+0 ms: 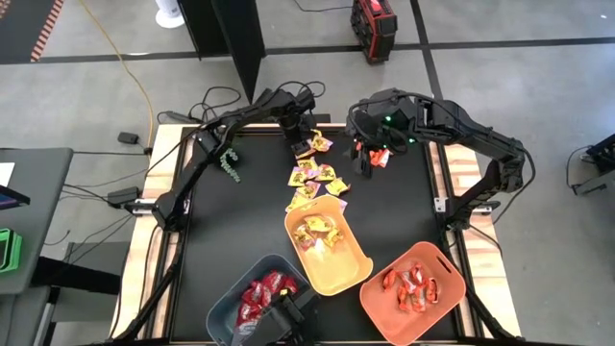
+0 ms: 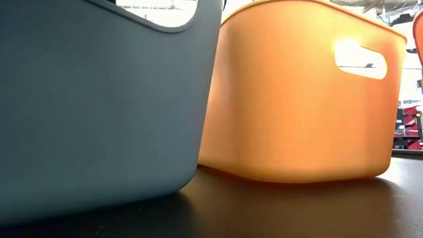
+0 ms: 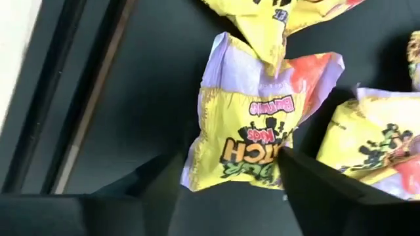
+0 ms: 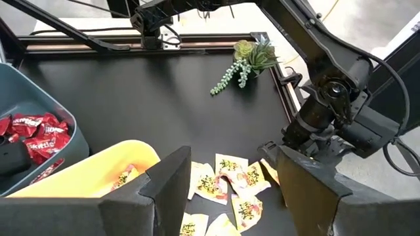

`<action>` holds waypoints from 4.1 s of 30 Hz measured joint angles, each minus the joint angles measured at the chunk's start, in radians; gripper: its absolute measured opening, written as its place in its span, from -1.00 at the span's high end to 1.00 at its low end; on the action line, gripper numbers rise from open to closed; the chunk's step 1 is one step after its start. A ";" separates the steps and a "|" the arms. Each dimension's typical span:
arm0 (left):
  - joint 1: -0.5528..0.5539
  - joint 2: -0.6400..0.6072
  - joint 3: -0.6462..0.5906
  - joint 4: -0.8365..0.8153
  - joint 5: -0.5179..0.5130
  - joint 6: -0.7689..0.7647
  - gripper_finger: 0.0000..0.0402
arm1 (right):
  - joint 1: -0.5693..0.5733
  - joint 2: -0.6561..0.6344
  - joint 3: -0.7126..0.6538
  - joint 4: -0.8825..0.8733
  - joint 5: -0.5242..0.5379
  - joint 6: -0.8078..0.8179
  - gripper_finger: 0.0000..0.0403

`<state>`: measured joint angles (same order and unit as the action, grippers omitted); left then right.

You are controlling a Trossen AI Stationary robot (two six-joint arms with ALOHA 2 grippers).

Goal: Sort candy
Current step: Put the yellow candy into the yellow bin

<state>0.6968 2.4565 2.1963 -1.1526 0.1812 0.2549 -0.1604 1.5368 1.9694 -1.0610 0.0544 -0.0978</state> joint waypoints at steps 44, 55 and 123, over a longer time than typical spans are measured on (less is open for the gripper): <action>-0.704 -0.551 -0.430 0.092 -0.043 0.147 0.94 | -0.020 0.000 0.000 -0.054 0.000 -0.015 -0.19; -0.741 -0.555 -0.443 0.092 -0.201 0.065 -0.19 | -0.017 0.000 0.000 -0.090 0.000 0.041 -0.19; -0.477 -1.560 -1.448 0.787 -0.342 -0.127 -0.28 | -0.121 0.349 -0.635 0.229 0.035 0.044 0.89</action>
<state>0.2199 0.8963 0.7483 -0.3661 -0.1612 0.1280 -0.2815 1.8861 1.3342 -0.8320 0.0898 -0.0540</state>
